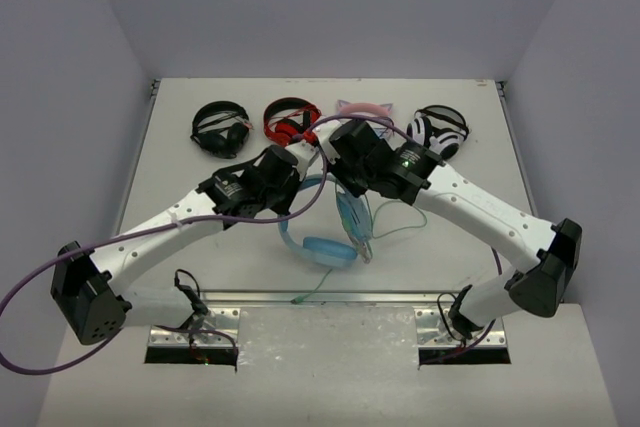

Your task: Wrap the headphones

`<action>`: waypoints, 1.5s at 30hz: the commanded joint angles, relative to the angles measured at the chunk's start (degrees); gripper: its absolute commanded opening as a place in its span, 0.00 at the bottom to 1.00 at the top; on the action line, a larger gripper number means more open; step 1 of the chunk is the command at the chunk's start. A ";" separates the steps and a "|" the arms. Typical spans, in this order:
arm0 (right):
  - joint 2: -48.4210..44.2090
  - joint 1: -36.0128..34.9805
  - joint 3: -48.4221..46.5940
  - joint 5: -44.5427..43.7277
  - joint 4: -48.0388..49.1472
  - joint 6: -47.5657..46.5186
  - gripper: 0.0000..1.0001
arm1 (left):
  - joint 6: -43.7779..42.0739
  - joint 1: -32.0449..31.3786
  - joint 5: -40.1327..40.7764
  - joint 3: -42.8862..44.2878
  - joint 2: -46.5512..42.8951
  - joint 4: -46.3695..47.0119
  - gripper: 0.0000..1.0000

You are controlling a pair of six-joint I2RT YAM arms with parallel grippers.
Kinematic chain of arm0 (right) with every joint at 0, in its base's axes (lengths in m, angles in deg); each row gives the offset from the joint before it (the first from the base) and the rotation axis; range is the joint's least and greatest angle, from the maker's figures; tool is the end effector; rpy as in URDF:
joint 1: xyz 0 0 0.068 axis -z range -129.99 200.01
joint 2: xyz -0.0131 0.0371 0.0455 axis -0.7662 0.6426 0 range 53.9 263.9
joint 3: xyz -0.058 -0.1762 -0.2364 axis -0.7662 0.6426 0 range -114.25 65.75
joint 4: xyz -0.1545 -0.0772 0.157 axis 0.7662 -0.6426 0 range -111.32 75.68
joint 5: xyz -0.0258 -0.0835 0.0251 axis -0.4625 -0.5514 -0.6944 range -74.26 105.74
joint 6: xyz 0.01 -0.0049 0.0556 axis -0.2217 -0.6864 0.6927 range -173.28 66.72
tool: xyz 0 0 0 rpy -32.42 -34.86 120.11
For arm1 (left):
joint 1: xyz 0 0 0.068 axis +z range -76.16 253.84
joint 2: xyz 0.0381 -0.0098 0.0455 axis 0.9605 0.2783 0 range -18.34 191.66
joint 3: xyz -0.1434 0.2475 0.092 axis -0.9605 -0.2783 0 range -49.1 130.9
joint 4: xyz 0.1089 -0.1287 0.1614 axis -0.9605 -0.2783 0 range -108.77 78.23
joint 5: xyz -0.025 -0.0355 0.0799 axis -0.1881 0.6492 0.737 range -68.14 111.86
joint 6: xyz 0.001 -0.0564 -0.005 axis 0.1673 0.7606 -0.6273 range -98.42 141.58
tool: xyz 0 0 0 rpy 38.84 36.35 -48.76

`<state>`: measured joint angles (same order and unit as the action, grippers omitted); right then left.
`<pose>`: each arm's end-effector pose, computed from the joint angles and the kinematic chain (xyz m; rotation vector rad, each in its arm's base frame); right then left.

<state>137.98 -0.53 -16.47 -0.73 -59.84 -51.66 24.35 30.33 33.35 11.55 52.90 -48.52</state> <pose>0.1881 0.2107 0.3751 -0.8533 2.1963 0.0978 0.1682 -0.1490 0.3270 0.7405 2.2624 -0.1448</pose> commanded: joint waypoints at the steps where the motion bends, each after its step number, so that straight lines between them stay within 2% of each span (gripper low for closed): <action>1: 1.27 0.10 -1.37 -8.05 -0.45 1.36 0.01 | 1.10 -0.70 -2.52 2.38 -4.27 6.52 0.00; 6: -0.93 0.18 0.64 -8.50 -0.19 0.31 0.01 | 1.63 -0.62 -0.06 2.11 -5.76 6.96 0.00; 10: -3.73 0.97 4.51 -4.12 1.92 0.57 0.01 | 2.16 -0.61 -0.85 2.11 -8.83 8.27 0.00; 14: -11.01 2.20 9.78 -1.29 6.57 2.15 0.01 | 3.21 -0.53 0.82 1.76 -11.21 9.33 0.00; 19: -16.12 2.20 12.95 0.73 7.99 3.82 0.01 | 4.70 -0.26 1.34 1.41 -13.76 10.73 0.00; 28: -19.65 2.29 14.71 5.92 11.50 3.82 0.01 | 7.16 -0.26 -3.39 3.87 -12.18 10.56 0.00; 32: -22.19 4.22 19.44 6.27 19.29 3.90 0.01 | 9.18 -0.26 -7.44 4.57 -12.44 11.00 0.00; 38: -27.38 11.51 29.01 19.43 31.87 6.37 0.16 | 13.67 -0.26 -7.44 7.38 -14.90 9.86 0.00; 39: -27.91 11.78 30.78 23.63 34.42 6.37 0.27 | 14.98 -0.26 -7.88 7.91 -15.08 9.60 0.00; 42: -28.79 12.05 36.41 31.72 44.96 7.16 0.38 | 16.74 -0.35 -7.80 9.66 -15.78 9.68 0.00; 43: -28.44 12.05 37.90 33.07 49.95 8.20 0.39 | 17.18 -0.35 -7.62 9.93 -15.96 9.86 0.00; 45: -26.69 12.22 38.79 36.31 53.59 9.35 0.44 | 18.32 -0.35 -6.14 10.81 -16.75 9.68 0.00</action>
<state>110.02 12.01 21.34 24.86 -20.67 -44.33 35.74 30.27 27.51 17.69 38.63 -46.75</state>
